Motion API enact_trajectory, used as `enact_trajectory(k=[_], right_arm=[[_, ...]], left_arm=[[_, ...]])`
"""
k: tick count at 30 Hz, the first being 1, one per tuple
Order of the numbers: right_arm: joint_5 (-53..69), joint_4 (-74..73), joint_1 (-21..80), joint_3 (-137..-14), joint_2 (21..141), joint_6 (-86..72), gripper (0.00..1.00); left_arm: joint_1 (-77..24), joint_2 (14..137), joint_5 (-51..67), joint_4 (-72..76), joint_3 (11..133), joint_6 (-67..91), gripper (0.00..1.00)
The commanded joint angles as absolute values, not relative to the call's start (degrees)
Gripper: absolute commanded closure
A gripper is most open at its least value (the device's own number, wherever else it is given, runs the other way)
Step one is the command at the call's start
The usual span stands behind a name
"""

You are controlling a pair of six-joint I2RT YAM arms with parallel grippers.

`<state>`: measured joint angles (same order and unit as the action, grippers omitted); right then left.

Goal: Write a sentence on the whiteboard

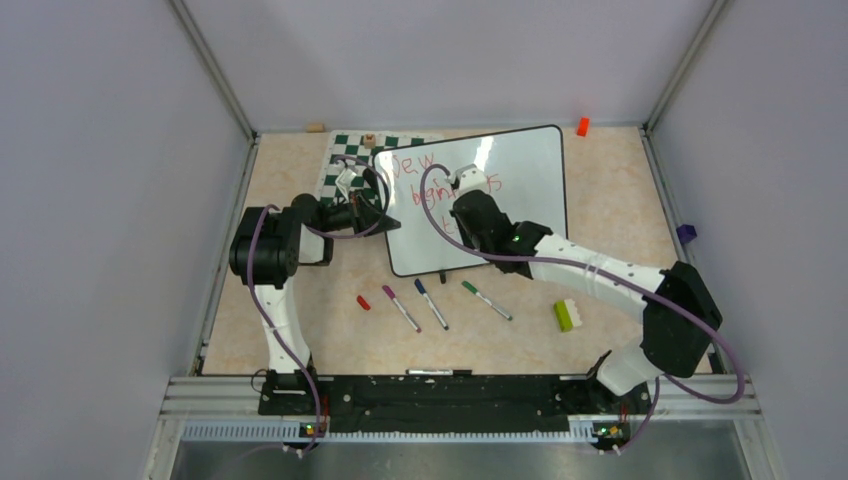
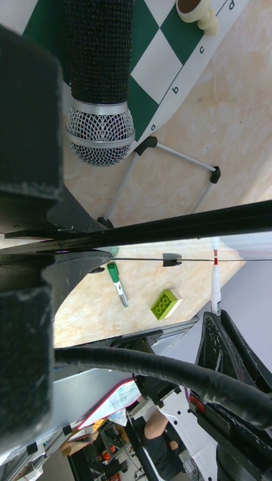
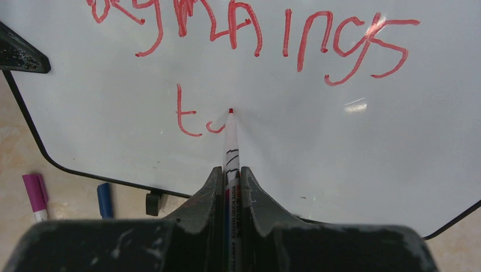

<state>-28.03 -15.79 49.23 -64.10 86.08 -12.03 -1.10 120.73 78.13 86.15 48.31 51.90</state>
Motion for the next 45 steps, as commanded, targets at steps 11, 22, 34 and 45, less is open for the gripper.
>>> enact_trajectory(k=[11,22,34,45], right_arm=[[-23.96,-15.26,48.78,-67.36,87.02,-10.99,1.00],[-22.87,-18.08,48.82,-66.19,87.71,-10.83,1.00],[-23.38,-18.57,48.69,-68.09,88.95,-10.59,1.00],[-23.82,-18.11,48.21,-70.29,90.74,-10.11,1.00]], left_arm=[[-0.68,120.50,81.20,92.73,47.59,43.11,1.00],[-0.67,120.43,81.29,92.77,47.54,42.99,1.00],[-0.64,120.41,81.24,92.71,47.46,43.00,1.00],[-0.69,120.41,81.19,92.75,47.46,43.03,1.00]])
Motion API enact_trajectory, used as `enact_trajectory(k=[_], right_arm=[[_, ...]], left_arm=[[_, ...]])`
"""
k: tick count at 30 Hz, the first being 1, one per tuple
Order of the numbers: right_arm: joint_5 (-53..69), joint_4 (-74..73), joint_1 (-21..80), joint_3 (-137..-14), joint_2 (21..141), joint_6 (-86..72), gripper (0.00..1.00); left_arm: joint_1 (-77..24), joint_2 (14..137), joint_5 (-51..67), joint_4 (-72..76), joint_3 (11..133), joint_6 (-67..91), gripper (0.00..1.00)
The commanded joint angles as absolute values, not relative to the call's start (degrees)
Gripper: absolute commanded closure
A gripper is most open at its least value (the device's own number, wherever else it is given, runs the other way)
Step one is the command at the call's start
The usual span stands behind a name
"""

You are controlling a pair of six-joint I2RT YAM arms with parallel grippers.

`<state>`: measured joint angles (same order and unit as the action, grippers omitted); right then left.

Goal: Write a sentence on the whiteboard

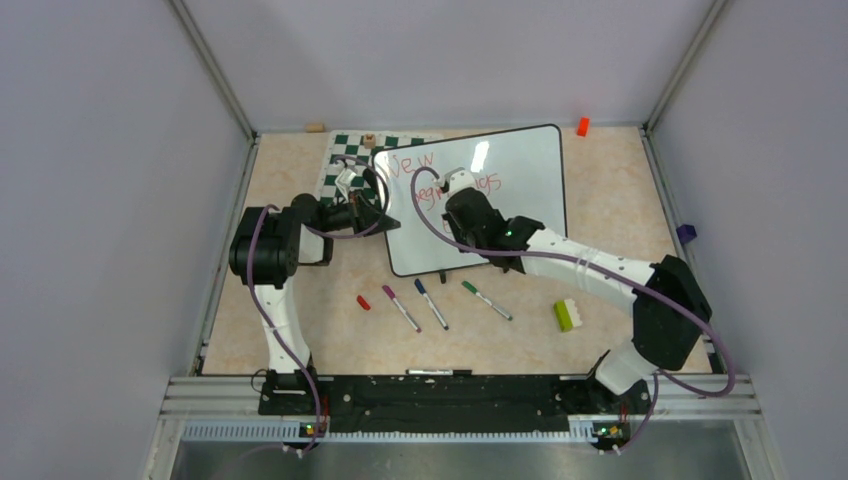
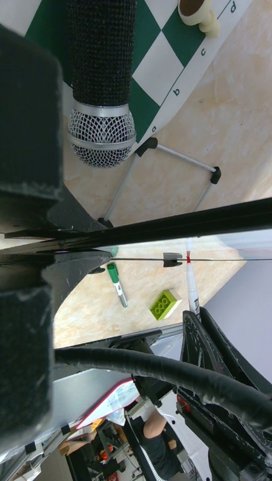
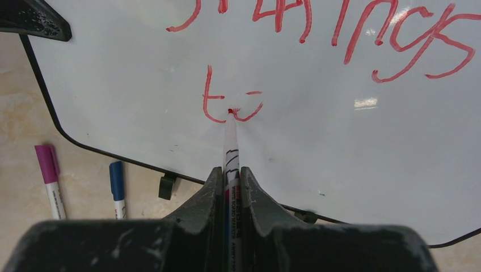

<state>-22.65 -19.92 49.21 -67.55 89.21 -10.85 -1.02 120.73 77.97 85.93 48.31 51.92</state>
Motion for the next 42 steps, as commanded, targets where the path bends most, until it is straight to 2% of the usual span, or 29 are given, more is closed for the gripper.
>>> enact_trajectory(k=[1,42], right_arm=[[-23.96,-18.11,48.14,-70.38,90.74,-10.03,1.00],[-25.84,-19.24,45.20,-68.87,86.50,-9.75,1.00]], left_arm=[[-0.68,120.41,81.25,92.75,47.50,43.01,1.00],[-0.66,120.41,81.30,92.72,47.38,42.90,1.00]])
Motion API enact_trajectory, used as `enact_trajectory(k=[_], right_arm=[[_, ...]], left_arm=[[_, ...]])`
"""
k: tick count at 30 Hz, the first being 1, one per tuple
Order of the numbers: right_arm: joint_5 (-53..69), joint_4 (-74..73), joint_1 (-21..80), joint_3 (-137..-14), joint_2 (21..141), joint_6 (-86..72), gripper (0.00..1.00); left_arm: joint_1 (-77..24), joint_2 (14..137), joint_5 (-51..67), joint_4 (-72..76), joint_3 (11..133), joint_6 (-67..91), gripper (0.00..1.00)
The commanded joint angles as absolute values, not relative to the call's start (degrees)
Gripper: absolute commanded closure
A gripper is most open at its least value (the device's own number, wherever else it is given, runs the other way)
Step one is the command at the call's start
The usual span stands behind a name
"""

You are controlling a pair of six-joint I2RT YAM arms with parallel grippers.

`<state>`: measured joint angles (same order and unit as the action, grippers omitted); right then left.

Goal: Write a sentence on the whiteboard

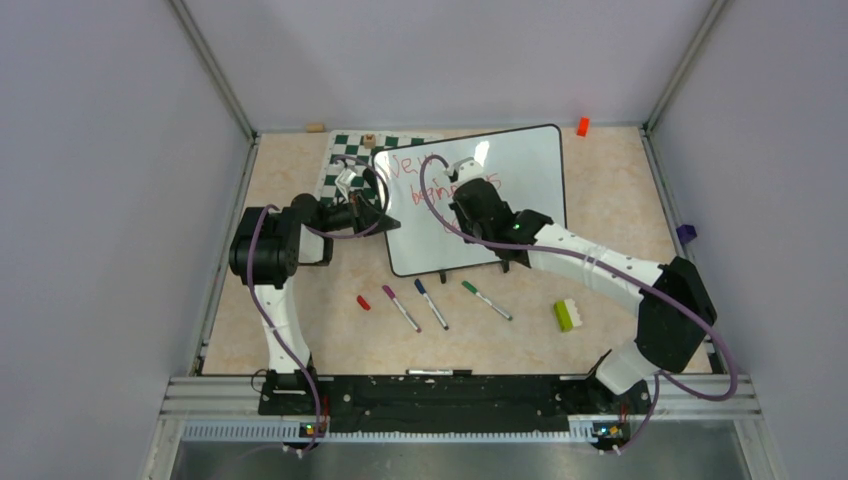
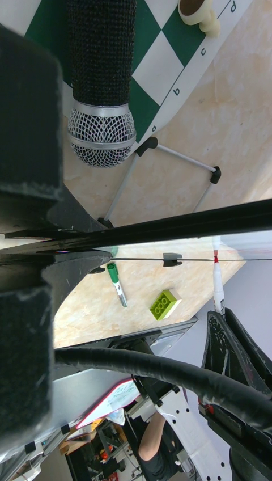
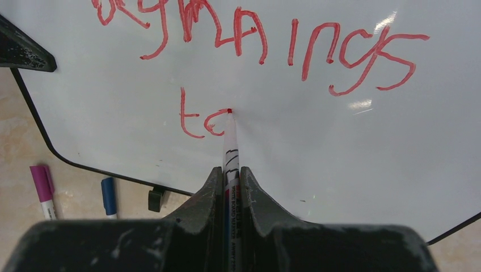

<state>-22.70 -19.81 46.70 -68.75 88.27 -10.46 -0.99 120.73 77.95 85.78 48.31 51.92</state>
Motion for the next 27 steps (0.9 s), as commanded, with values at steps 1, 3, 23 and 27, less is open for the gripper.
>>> enact_trajectory(k=[1,3,23,27], right_arm=[[-25.64,-19.32,45.21,-68.68,86.42,-9.71,1.00],[-25.15,-19.50,45.21,-68.33,86.13,-9.78,1.00],[-18.64,-18.35,45.24,-65.41,84.18,-11.72,1.00],[-15.87,-16.47,45.07,-64.77,80.96,-12.02,1.00]], left_arm=[[-0.62,120.41,81.28,92.79,47.40,42.92,1.00],[-0.62,120.40,81.26,92.73,47.38,42.90,1.00],[-0.62,120.40,81.28,92.72,47.37,42.81,1.00],[-0.62,120.30,81.27,92.73,47.38,42.87,1.00]])
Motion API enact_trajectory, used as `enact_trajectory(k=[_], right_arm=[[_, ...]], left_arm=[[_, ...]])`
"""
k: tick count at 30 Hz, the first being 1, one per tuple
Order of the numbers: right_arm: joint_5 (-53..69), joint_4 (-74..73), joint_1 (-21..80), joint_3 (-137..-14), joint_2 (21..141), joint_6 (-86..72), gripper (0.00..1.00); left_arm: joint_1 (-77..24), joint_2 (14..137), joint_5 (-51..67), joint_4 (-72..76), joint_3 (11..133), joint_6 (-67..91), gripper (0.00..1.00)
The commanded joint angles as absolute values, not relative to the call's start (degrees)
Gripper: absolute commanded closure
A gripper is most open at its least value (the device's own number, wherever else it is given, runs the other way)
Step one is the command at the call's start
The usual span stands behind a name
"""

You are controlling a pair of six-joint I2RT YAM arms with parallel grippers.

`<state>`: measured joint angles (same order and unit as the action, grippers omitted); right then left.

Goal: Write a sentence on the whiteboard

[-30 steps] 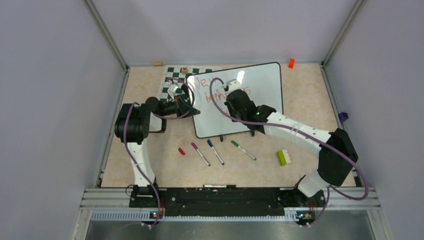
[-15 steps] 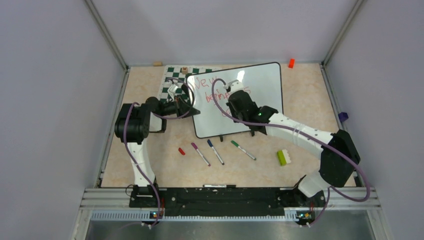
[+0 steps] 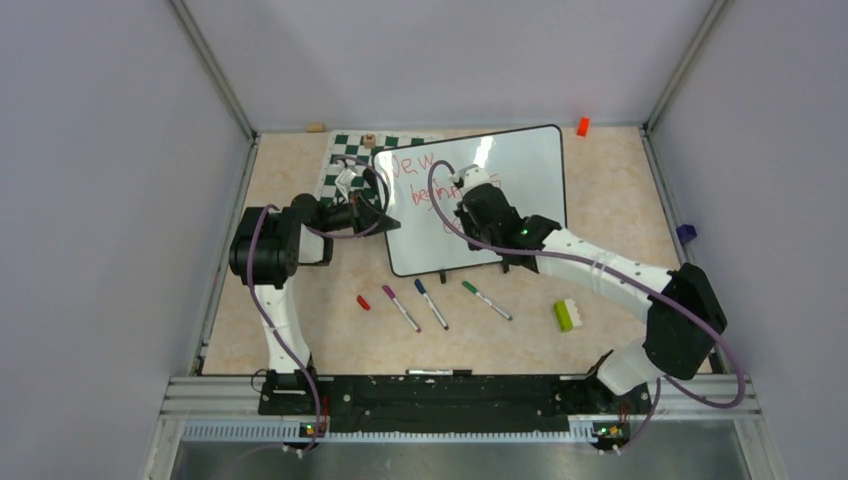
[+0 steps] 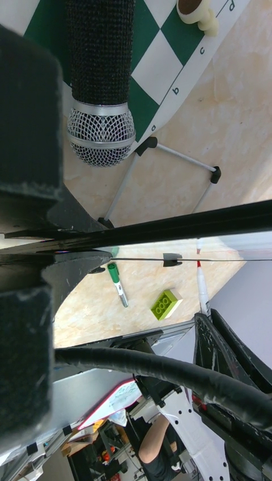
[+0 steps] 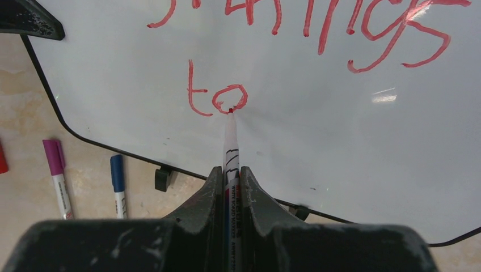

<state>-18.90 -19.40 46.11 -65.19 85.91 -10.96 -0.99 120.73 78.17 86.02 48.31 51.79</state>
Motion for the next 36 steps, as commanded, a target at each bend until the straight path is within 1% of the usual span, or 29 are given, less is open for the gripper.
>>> enact_trajectory(k=[1,8,20,29,36], right_arm=[[-15.24,-16.10,44.80,-64.58,80.11,-12.19,1.00],[-15.23,-15.57,43.48,-63.04,76.32,-12.50,1.00],[-20.87,-13.92,43.08,-59.00,73.51,-12.11,1.00],[-20.93,-11.96,43.15,-56.05,71.03,-12.11,1.00],[-18.79,-11.13,43.10,-55.98,72.59,-12.41,1.00]], left_arm=[[-0.62,120.32,81.23,92.71,47.31,42.87,1.00],[-0.67,120.35,81.29,92.77,47.29,42.82,1.00],[-0.62,120.44,81.24,92.74,47.49,43.07,1.00],[-0.53,120.41,81.28,92.75,47.47,43.01,1.00],[-0.45,120.53,81.36,92.80,47.68,43.29,1.00]])
